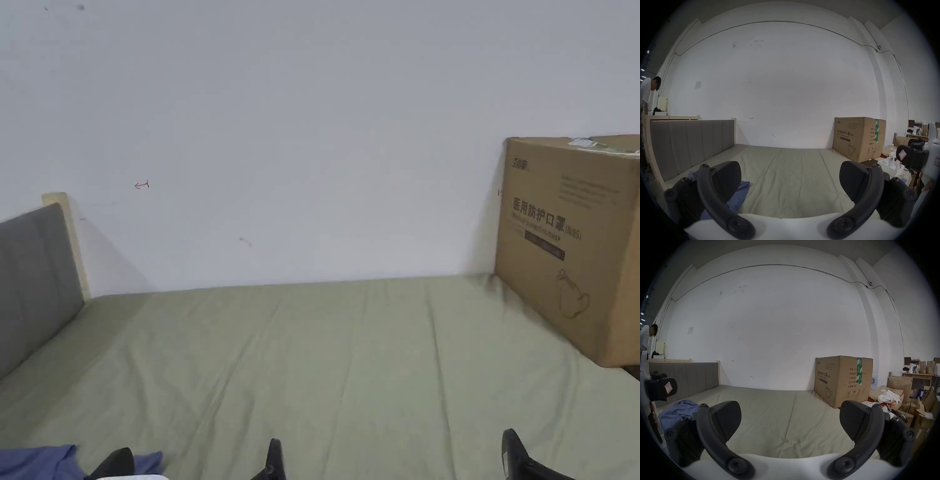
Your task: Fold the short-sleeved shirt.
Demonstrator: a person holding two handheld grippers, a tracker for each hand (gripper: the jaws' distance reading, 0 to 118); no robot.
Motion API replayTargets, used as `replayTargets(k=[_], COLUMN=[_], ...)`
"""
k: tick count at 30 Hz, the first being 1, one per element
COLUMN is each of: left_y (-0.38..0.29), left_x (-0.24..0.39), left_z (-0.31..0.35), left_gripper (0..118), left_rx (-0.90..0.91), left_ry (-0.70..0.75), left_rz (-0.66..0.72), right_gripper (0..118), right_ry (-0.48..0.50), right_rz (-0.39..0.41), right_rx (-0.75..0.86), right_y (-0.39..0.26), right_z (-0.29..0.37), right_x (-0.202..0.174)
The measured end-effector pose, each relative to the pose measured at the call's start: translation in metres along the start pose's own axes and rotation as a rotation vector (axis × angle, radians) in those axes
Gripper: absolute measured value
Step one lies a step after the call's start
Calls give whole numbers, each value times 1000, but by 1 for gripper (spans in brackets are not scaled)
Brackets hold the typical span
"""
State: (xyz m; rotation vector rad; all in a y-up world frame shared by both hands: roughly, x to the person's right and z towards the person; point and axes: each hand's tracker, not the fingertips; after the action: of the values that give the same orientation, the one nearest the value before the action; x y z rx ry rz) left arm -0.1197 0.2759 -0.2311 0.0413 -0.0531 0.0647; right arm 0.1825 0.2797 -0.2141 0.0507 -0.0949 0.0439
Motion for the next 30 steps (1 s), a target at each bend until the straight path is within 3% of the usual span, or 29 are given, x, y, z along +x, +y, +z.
replayTargets(k=[9,10,11,12,13,15,17,19,20,21,22,23,24,25,26,28,29,30], left_y=[2,7,14,18,21,17,-6,-29,-34,-36,-32,-20,-9,9,21,27,27,26], left_x=[-1,1,6,10,16,34,49,48,47,47,49,51,50,38,28,7,-1,-3], left_z=[0,-1,-2,-2,-1,-5,-7,-10,-9,-7,-5,-4,-5,-9,-14,-19,-21,-21], left_gripper=[118,118,118,118,118,118,118,118,118,118,118,118,118,118,118,118,118,118], left_rx=[-15,-57,-51,-21,12,77,162,248,256,251,222,152,85,16,-33,-52,-13,15], left_ry=[22,48,58,70,98,176,255,287,276,233,176,104,58,3,-25,-29,-4,10], left_rz=[-25,-65,-152,-248,-388,-819,-1346,-1691,-1754,-1700,-1560,-1313,-1108,-816,-535,-82,25,80], right_gripper=[118,118,118,118,118,118,118,118,118,118,118,118,118,118,118,118,118,118], right_ry=[48,48,26,2,-41,-117,-240,-260,-190,-143,-108,-68,-38,30,40,-2,10,49], right_rz=[-13,-27,-88,-168,-316,-747,-1238,-1464,-1480,-1413,-1248,-984,-791,-520,-248,172,288,301], right_rx=[-14,-12,4,24,34,-31,-315,-498,-441,-393,-321,-229,-157,-56,38,130,132,112], right_y=[4,6,8,9,7,-7,-39,-70,-79,-75,-63,-42,-27,-10,1,13,13,13], right_z=[-6,-8,-9,-9,-10,-17,-32,-38,-38,-38,-36,-34,-32,-28,-22,-15,-16,-18], right_x=[-2,-1,2,6,13,33,62,80,83,84,81,73,65,51,36,-2,-12,-15])
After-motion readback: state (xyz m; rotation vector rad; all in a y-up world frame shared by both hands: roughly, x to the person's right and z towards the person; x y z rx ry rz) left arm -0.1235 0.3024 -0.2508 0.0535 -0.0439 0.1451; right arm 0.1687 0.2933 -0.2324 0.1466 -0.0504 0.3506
